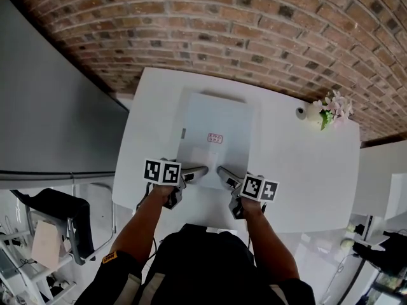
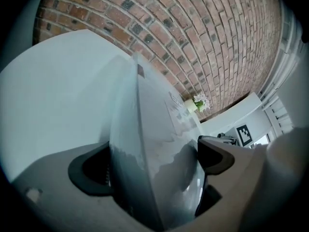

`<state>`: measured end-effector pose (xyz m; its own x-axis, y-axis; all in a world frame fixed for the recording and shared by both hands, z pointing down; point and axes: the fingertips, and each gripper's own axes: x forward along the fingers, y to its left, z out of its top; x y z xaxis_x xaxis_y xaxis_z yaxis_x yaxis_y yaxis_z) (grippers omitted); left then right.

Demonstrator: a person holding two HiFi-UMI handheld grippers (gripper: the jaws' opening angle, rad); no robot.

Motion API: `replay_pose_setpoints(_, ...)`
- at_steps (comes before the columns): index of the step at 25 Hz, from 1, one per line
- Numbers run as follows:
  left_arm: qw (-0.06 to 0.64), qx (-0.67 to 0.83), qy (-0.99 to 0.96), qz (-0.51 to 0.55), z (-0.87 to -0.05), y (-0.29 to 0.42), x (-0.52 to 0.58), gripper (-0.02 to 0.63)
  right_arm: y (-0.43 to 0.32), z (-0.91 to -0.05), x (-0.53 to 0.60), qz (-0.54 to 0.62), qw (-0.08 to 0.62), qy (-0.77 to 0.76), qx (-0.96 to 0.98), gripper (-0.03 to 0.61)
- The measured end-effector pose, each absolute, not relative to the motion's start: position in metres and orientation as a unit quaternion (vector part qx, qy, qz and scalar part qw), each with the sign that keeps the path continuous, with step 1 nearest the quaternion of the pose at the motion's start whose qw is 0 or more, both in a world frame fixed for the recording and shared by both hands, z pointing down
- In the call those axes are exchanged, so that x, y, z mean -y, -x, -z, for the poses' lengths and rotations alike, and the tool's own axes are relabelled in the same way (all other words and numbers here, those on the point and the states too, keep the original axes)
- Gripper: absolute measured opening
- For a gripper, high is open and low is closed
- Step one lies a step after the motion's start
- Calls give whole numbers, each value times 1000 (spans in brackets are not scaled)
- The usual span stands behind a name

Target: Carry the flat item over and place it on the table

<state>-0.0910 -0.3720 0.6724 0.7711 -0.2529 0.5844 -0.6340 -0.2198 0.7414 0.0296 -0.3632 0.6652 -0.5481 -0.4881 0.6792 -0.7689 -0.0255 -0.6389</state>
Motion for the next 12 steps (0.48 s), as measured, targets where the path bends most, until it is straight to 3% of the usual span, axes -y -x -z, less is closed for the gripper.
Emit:
replay_pose_setpoints(10, 531, 276, -773, -209, -674, 101, 366, 548, -28, -670, 359, -554, 128, -455, 686, 516)
replay_pose_setpoints(12, 511, 294, -777, -221, -673, 110, 369, 546, -30, -673, 358, -546, 138, -459, 687, 481)
